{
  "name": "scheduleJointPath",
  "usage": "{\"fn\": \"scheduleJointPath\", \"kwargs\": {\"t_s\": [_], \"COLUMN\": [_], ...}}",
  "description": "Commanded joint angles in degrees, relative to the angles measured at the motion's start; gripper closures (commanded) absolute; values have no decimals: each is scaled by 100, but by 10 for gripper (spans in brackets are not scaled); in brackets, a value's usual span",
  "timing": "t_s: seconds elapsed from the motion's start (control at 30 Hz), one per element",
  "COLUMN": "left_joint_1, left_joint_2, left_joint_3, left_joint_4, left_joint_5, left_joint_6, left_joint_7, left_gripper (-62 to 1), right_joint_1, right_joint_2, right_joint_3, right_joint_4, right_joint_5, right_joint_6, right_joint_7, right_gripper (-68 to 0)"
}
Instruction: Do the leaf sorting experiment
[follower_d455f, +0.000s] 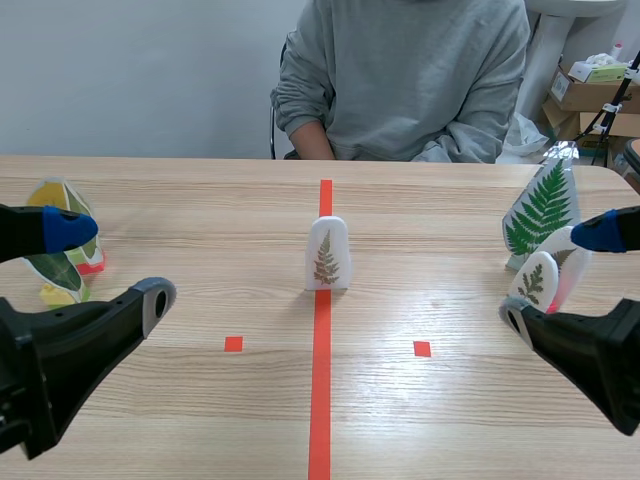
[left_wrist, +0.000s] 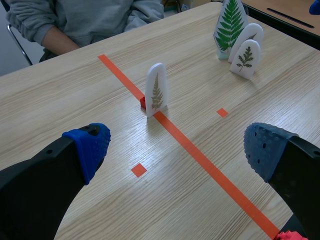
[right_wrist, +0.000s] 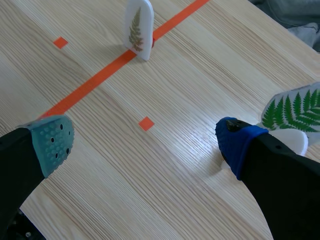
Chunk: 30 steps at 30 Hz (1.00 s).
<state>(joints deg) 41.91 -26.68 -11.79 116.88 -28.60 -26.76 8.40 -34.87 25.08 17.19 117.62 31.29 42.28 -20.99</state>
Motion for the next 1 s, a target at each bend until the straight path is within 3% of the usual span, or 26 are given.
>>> {"fn": "scheduleJointPath", "kwargs": {"t_s": [0.0, 0.63, 0.77, 0.83, 0.97], "left_joint_1": [26, 13, 13, 13, 11], "left_joint_2": [46, 46, 46, 46, 46], "left_joint_3": [-46, -46, -46, -46, -46], "left_joint_4": [55, 55, 55, 55, 55], "left_joint_5": [-74, -76, -74, -74, -59], "left_joint_6": [2, 2, 2, 2, 4], "left_joint_7": [-81, -83, -83, -83, -85], "left_gripper": [-572, -572, -572, -572, -572], "right_joint_1": [76, 74, 175, 328, 822], "right_joint_2": [0, -2, 4, 116, 874], "right_joint_3": [15, 11, 11, -15, -468], "right_joint_4": [2, 2, -7, -31, -356], "right_joint_5": [-35, -260, -374, -411, -387], "right_joint_6": [44, 37, -195, -223, -330], "right_joint_7": [74, 72, 7, -98, -57], "right_gripper": [-578, -578, -578, -578, -578]}}
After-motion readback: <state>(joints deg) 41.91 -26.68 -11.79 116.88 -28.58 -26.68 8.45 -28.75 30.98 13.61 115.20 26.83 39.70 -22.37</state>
